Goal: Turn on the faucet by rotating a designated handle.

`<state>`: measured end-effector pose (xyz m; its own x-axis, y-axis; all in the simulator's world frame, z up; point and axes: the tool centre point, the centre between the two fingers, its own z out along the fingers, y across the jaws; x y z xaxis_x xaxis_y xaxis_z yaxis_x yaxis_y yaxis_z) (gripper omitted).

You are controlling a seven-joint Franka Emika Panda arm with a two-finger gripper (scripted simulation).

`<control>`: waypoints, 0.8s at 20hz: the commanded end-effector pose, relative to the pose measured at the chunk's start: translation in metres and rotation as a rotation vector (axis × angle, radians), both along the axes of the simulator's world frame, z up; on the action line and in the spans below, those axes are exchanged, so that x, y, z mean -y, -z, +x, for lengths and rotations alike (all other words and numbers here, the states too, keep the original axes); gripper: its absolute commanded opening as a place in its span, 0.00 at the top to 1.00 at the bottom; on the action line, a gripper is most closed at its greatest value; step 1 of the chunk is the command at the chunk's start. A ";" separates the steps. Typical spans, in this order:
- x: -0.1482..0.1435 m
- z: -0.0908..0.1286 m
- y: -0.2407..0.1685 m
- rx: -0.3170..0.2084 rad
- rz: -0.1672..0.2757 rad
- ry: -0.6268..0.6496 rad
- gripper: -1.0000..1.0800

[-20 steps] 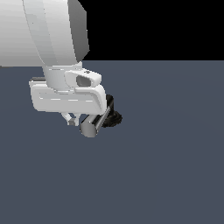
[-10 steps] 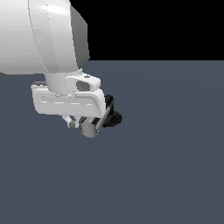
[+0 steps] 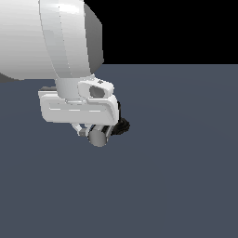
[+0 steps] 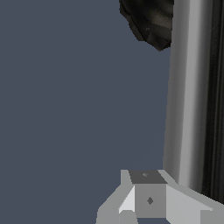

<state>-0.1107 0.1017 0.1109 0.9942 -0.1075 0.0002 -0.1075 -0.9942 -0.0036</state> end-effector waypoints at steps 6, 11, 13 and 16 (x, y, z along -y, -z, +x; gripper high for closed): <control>0.050 0.000 0.000 -0.001 -0.003 0.027 1.00; 0.075 -0.002 0.000 -0.001 -0.003 0.027 1.00; 0.085 -0.002 0.000 -0.001 -0.003 0.027 1.00; 0.101 -0.003 0.000 -0.001 -0.003 0.027 1.00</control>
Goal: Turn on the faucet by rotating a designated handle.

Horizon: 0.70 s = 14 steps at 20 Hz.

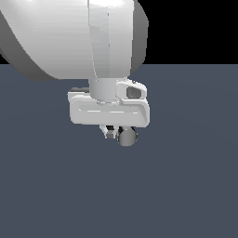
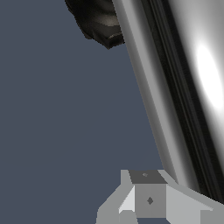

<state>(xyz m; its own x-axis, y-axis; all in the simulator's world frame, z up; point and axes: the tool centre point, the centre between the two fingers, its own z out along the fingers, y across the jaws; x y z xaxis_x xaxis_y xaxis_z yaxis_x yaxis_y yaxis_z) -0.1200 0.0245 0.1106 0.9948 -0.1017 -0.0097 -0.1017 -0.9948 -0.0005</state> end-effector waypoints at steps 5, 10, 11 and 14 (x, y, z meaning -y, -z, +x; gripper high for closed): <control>0.049 0.004 0.000 0.010 -0.001 0.033 1.00; 0.075 0.003 0.000 0.010 -0.001 0.033 1.00; 0.075 0.003 0.000 0.010 -0.001 0.033 1.00; 0.065 0.005 0.004 -0.003 0.001 0.010 1.00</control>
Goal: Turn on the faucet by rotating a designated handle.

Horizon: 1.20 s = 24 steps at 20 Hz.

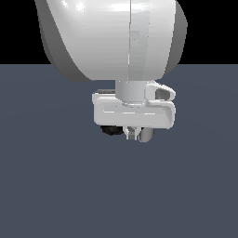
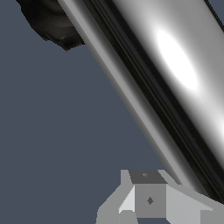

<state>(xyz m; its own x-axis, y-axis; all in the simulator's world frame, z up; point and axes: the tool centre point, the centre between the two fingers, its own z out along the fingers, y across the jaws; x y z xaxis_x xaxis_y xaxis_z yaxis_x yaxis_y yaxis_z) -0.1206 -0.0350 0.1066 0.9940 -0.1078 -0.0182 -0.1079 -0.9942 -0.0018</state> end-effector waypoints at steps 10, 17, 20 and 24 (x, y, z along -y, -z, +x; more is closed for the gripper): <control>0.040 0.034 -0.001 0.009 -0.002 0.009 1.00; 0.063 0.053 -0.001 0.010 -0.002 0.013 1.00; 0.073 0.061 -0.002 0.011 -0.002 0.014 1.00; 0.086 0.072 -0.002 0.013 -0.003 0.017 1.00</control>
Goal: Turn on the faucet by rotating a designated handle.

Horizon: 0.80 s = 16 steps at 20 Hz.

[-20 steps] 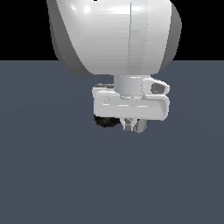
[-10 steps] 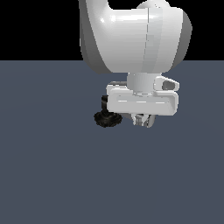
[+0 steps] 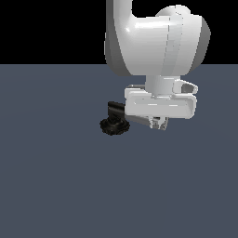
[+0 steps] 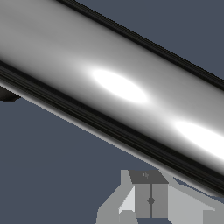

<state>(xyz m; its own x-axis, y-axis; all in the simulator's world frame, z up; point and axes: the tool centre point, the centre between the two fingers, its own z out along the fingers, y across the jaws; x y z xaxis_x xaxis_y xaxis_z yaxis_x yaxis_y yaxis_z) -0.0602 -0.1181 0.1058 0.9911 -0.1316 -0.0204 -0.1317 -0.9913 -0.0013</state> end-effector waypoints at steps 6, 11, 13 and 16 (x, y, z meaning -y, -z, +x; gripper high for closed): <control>0.022 0.026 -0.004 0.016 -0.003 -0.004 1.00; 0.037 0.039 -0.004 0.018 -0.004 -0.001 1.00; 0.043 0.044 -0.004 0.018 -0.004 0.000 1.00; 0.052 0.051 -0.004 0.019 -0.004 0.001 1.00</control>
<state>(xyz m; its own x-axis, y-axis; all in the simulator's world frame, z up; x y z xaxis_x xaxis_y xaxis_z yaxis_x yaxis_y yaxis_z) -0.0154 -0.1525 0.1059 0.9934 -0.1138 -0.0155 -0.1139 -0.9935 -0.0072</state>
